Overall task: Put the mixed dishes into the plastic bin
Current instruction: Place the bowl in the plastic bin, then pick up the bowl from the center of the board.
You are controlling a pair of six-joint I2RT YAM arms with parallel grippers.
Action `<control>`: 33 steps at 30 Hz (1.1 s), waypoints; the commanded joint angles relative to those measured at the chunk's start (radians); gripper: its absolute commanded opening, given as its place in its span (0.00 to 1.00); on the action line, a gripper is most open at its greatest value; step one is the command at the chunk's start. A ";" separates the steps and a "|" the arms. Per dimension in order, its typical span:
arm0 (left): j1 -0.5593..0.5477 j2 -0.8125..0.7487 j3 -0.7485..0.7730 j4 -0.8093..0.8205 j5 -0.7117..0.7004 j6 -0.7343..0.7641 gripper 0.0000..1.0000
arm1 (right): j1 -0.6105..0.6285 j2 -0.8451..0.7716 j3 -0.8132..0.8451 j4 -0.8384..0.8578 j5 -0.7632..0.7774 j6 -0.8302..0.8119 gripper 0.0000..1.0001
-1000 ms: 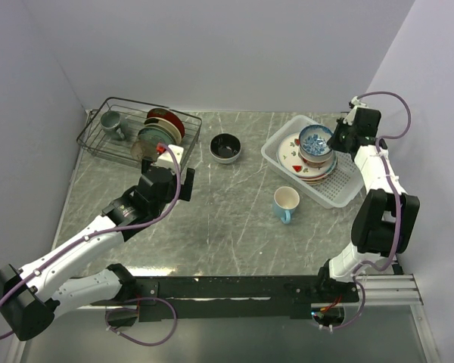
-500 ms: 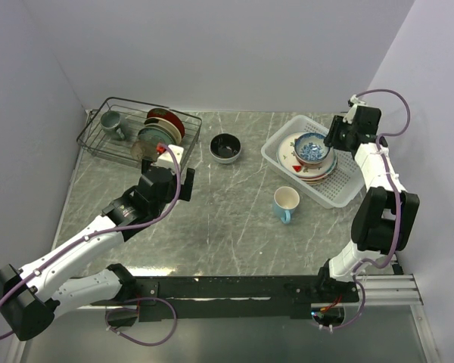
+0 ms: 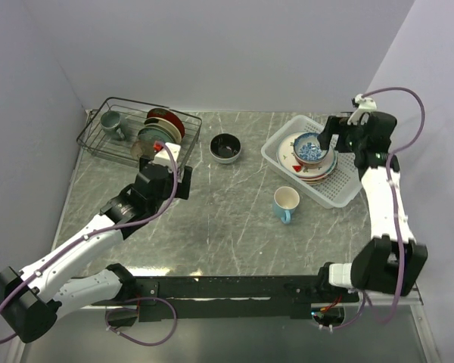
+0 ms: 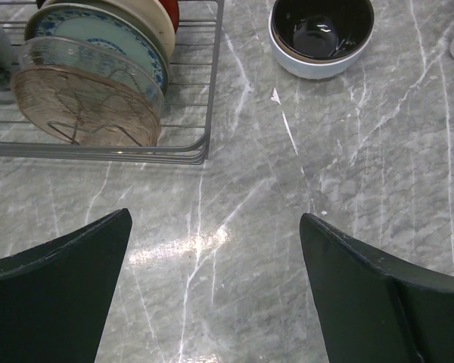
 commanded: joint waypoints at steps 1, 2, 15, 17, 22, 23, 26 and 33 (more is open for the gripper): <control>0.041 -0.016 -0.002 0.034 0.096 -0.017 0.99 | -0.016 -0.160 -0.103 0.078 -0.107 -0.065 1.00; 0.048 -0.018 0.000 0.036 0.109 -0.022 0.99 | -0.022 -0.214 -0.146 0.087 -0.137 -0.065 1.00; 0.141 -0.018 -0.002 0.076 0.314 -0.127 0.99 | -0.159 -0.521 -0.426 0.226 -0.338 -0.036 1.00; 0.146 -0.007 -0.003 0.088 0.345 -0.153 0.99 | -0.177 -0.518 -0.436 0.218 -0.377 -0.035 1.00; 0.147 0.024 -0.011 0.139 0.435 -0.245 0.99 | -0.223 -0.533 -0.491 0.242 -0.459 -0.021 1.00; 0.149 0.033 -0.015 0.151 0.469 -0.288 0.99 | -0.226 -0.541 -0.490 0.242 -0.469 -0.019 1.00; 0.149 0.057 -0.023 0.198 0.555 -0.373 0.99 | -0.231 -0.550 -0.481 0.230 -0.483 -0.022 1.00; 0.147 0.148 0.049 0.260 0.612 -0.493 0.99 | -0.229 -0.563 -0.467 0.218 -0.481 -0.016 1.00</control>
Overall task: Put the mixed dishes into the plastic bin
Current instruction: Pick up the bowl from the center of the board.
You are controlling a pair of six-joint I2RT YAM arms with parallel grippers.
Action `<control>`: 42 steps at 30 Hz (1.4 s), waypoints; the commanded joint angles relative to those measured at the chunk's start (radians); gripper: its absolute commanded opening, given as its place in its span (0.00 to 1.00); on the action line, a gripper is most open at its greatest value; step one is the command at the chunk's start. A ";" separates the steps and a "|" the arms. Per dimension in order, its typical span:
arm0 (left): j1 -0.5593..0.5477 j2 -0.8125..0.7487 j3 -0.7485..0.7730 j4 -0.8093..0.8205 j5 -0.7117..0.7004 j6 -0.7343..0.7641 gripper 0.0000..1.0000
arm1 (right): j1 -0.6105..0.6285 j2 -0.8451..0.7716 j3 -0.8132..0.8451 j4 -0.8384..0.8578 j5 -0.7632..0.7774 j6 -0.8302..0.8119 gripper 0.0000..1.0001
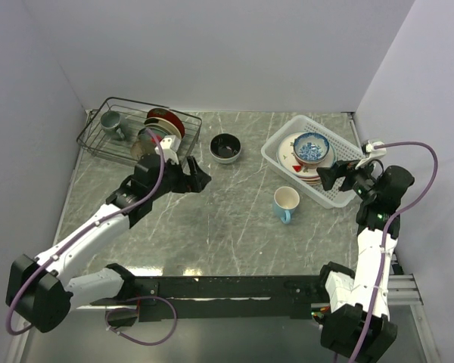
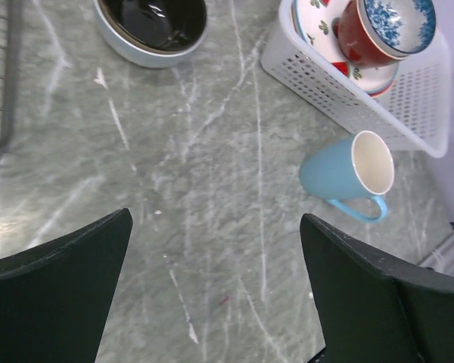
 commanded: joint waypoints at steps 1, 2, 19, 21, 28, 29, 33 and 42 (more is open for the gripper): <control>0.003 0.071 0.074 0.094 0.078 -0.119 0.99 | -0.007 -0.020 0.024 0.033 -0.027 0.009 1.00; 0.004 0.086 0.086 0.099 0.080 -0.126 0.99 | -0.005 -0.023 0.026 0.031 -0.029 0.009 1.00; 0.004 0.580 0.597 -0.217 -0.147 -0.083 0.99 | -0.005 -0.045 0.021 0.033 -0.006 -0.003 1.00; 0.003 0.617 0.664 -0.238 -0.202 -0.063 0.99 | -0.004 -0.046 0.021 0.034 -0.004 -0.004 1.00; 0.004 0.812 0.859 -0.335 -0.290 0.024 0.98 | -0.004 -0.040 0.021 0.034 -0.003 -0.003 1.00; 0.004 0.830 0.897 -0.353 -0.301 0.032 0.98 | -0.005 -0.040 0.021 0.033 -0.003 -0.004 1.00; 0.004 0.916 0.994 -0.398 -0.341 0.078 0.94 | -0.004 -0.040 0.021 0.033 -0.001 -0.004 1.00; 0.010 1.056 1.149 -0.435 -0.354 0.156 0.73 | -0.004 -0.037 0.021 0.033 -0.001 -0.004 1.00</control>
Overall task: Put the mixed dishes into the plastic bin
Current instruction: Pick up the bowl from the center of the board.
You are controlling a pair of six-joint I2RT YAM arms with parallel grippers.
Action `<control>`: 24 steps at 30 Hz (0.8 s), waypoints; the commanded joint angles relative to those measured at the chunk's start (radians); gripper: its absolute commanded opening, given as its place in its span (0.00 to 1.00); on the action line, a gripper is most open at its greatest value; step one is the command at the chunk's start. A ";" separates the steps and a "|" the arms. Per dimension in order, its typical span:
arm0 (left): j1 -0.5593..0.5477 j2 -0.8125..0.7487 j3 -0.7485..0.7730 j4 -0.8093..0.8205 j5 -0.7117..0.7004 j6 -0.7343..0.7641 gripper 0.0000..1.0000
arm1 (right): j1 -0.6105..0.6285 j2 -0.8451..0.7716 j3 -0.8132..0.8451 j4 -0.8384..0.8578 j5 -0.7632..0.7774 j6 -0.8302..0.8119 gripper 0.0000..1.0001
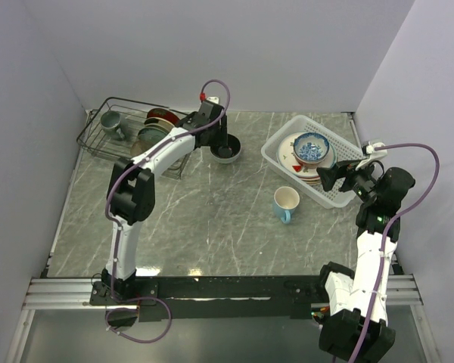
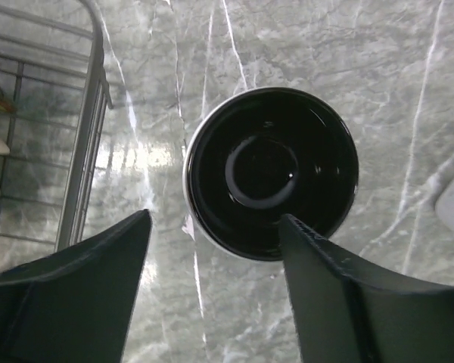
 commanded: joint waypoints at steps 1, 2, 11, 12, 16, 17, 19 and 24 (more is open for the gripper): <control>0.007 0.050 0.097 -0.034 -0.027 0.059 0.71 | -0.005 -0.004 0.021 0.033 0.006 -0.007 1.00; 0.010 0.059 0.117 -0.037 -0.028 0.062 0.69 | -0.004 -0.003 0.021 0.032 0.006 -0.007 1.00; 0.013 0.103 0.144 -0.053 -0.035 0.091 0.53 | -0.004 -0.004 0.021 0.032 0.005 -0.007 1.00; 0.013 0.105 0.147 -0.053 -0.035 0.091 0.51 | -0.004 -0.003 0.021 0.032 0.006 -0.007 1.00; 0.013 0.119 0.159 -0.060 -0.032 0.102 0.45 | -0.004 -0.003 0.023 0.032 0.006 -0.009 1.00; 0.015 0.120 0.167 -0.062 -0.032 0.104 0.45 | -0.004 -0.003 0.023 0.032 0.008 -0.009 1.00; 0.013 0.129 0.173 -0.068 -0.035 0.108 0.39 | -0.004 -0.003 0.023 0.030 0.008 -0.009 1.00; 0.015 0.145 0.188 -0.079 -0.046 0.119 0.32 | -0.004 -0.003 0.023 0.030 0.009 -0.011 1.00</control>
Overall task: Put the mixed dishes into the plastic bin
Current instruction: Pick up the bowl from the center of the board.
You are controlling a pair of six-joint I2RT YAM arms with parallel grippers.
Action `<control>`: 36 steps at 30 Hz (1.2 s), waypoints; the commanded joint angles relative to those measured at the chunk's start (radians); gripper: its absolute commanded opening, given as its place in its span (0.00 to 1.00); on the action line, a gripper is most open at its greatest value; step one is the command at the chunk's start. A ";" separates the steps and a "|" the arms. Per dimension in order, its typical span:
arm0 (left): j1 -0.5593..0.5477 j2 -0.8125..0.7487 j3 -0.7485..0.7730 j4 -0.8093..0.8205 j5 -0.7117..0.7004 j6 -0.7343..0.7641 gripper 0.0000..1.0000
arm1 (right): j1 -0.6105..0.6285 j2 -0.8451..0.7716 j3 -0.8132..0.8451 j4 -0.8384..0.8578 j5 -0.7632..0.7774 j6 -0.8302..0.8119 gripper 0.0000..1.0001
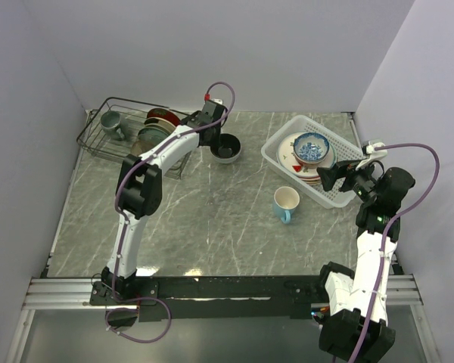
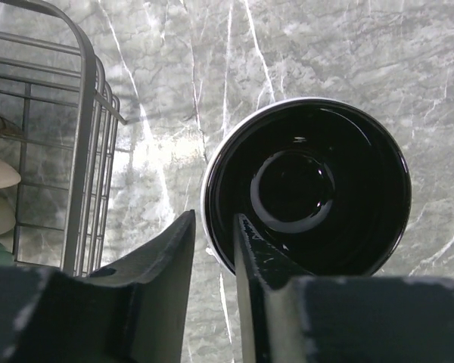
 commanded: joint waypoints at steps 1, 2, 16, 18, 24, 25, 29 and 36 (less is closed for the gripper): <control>0.002 0.016 0.055 -0.011 -0.025 0.023 0.32 | -0.004 -0.005 0.023 0.030 0.006 -0.010 1.00; 0.002 0.017 0.055 -0.009 -0.027 0.024 0.32 | -0.004 -0.002 0.023 0.030 0.006 -0.010 1.00; 0.002 0.039 0.060 -0.018 -0.012 0.030 0.31 | -0.004 -0.002 0.024 0.030 0.006 -0.010 1.00; 0.002 0.043 0.060 -0.017 -0.012 0.030 0.31 | -0.005 -0.003 0.024 0.029 0.006 -0.010 1.00; 0.002 0.049 0.066 -0.020 -0.008 0.032 0.25 | -0.004 -0.002 0.024 0.030 0.006 -0.010 1.00; 0.002 0.051 0.067 -0.020 -0.008 0.032 0.25 | -0.005 -0.002 0.024 0.029 0.006 -0.010 1.00; 0.002 0.052 0.070 -0.020 -0.008 0.035 0.23 | -0.004 -0.002 0.024 0.029 0.007 -0.010 1.00; 0.004 0.069 0.092 -0.035 -0.030 0.046 0.34 | -0.004 -0.002 0.024 0.029 0.009 -0.012 1.00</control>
